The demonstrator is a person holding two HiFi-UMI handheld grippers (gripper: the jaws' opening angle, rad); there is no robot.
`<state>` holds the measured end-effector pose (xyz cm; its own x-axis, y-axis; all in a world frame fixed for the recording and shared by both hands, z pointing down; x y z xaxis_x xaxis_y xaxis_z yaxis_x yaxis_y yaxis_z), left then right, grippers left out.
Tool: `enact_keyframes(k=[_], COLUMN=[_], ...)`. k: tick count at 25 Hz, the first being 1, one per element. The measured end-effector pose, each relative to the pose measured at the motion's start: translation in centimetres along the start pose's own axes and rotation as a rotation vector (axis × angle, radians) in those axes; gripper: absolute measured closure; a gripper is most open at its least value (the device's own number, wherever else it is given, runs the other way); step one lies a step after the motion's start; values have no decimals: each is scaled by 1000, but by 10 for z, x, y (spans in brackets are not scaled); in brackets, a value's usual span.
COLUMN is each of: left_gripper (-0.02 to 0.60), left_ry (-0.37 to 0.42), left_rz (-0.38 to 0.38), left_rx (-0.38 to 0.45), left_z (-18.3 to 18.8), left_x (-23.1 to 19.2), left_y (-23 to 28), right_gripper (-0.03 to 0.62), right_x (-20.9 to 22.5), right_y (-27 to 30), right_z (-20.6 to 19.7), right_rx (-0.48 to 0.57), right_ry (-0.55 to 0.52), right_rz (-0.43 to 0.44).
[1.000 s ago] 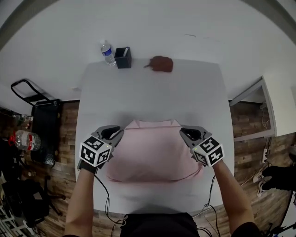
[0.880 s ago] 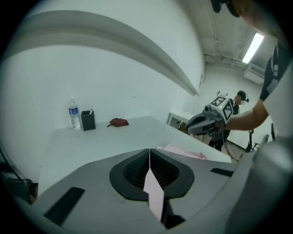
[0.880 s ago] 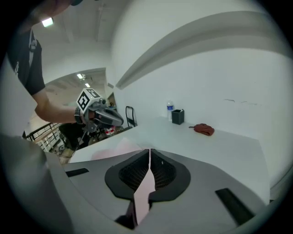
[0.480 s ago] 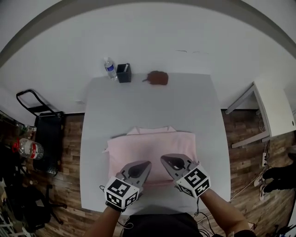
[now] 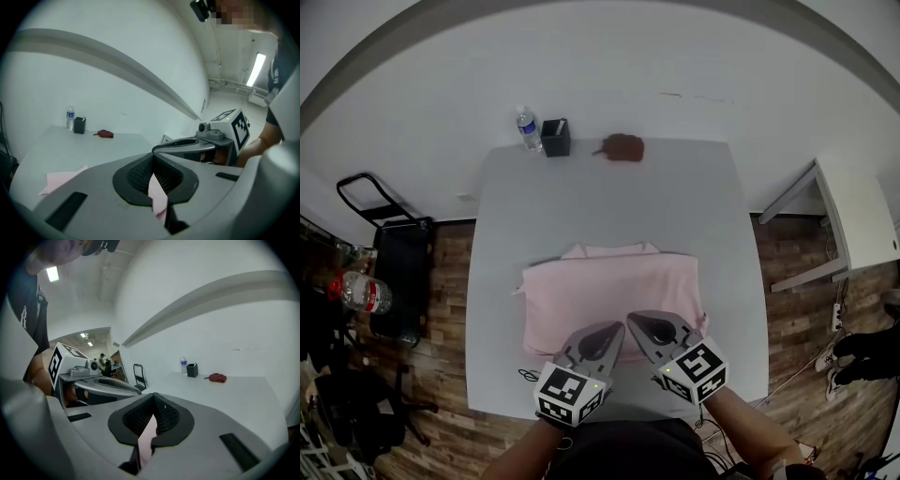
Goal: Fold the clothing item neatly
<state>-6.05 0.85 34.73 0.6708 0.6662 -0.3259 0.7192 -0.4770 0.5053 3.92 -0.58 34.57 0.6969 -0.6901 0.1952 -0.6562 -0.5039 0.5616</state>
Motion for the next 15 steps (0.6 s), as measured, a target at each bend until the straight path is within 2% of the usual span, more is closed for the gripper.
enact_keyframes(k=[15], left_gripper=[577], left_ry=[27], left_rz=[10], left_rx=[12], left_z=[8], left_x=[-9], left_y=[4], right_gripper=[580], right_x=[3], right_y=[4], right_z=[6], right_rx=[-1], right_ry=[-8], right_rz=[-29])
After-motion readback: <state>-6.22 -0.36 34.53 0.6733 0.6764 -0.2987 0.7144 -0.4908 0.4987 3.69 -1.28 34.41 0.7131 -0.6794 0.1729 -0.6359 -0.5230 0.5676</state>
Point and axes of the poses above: the fingertips, and each gripper's own axes: y forward along the fingers, x to its right, z out of its top, the point moved 6 cm from there along -y, backward along the fingers, and after that the axes turned 12 degrees about -x, right-handed, at the moved point
